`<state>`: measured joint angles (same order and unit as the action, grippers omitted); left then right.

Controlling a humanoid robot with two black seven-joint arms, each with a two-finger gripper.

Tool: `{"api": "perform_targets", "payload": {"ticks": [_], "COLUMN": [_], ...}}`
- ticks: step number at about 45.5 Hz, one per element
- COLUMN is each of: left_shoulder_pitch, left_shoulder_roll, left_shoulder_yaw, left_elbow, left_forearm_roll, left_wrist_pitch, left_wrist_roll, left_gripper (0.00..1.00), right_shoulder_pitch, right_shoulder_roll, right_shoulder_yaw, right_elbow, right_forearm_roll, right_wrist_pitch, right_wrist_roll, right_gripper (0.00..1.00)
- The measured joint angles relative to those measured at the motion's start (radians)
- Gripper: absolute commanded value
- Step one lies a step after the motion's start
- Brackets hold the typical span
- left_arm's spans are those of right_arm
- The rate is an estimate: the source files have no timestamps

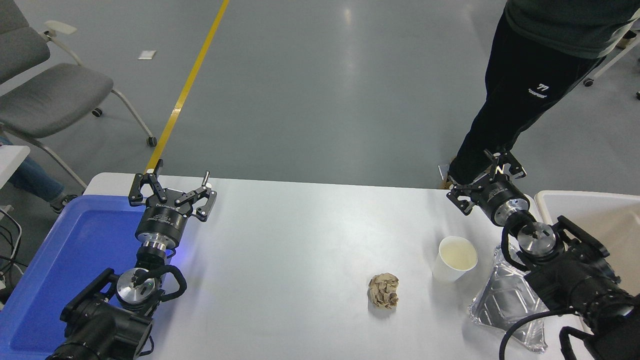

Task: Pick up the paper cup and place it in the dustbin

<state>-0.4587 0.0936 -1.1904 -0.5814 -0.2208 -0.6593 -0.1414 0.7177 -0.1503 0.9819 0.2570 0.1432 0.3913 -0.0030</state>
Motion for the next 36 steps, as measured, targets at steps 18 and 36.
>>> {"api": "perform_targets", "payload": {"ticks": [18,36], "left_shoulder_pitch": [0.0,0.0], "left_shoulder_roll": [0.0,0.0], "left_shoulder_yaw": [0.0,0.0], "left_elbow": [0.0,0.0], "left_forearm_roll": [0.001,0.001], "left_wrist_pitch": [0.0,0.0], "left_wrist_roll": [-0.001,-0.001], "left_gripper": [0.99,0.99], "right_shoulder_pitch": [0.001,0.051], "right_shoulder_roll": [0.0,-0.06], "right_shoulder_yaw": [-0.001,-0.068], "right_elbow": [0.002,0.009], "right_forearm_roll": [0.0,-0.003], "right_wrist_pitch": [0.002,-0.001], "right_wrist_roll": [-0.001,-0.008], "right_gripper": [1.0,1.0]}}
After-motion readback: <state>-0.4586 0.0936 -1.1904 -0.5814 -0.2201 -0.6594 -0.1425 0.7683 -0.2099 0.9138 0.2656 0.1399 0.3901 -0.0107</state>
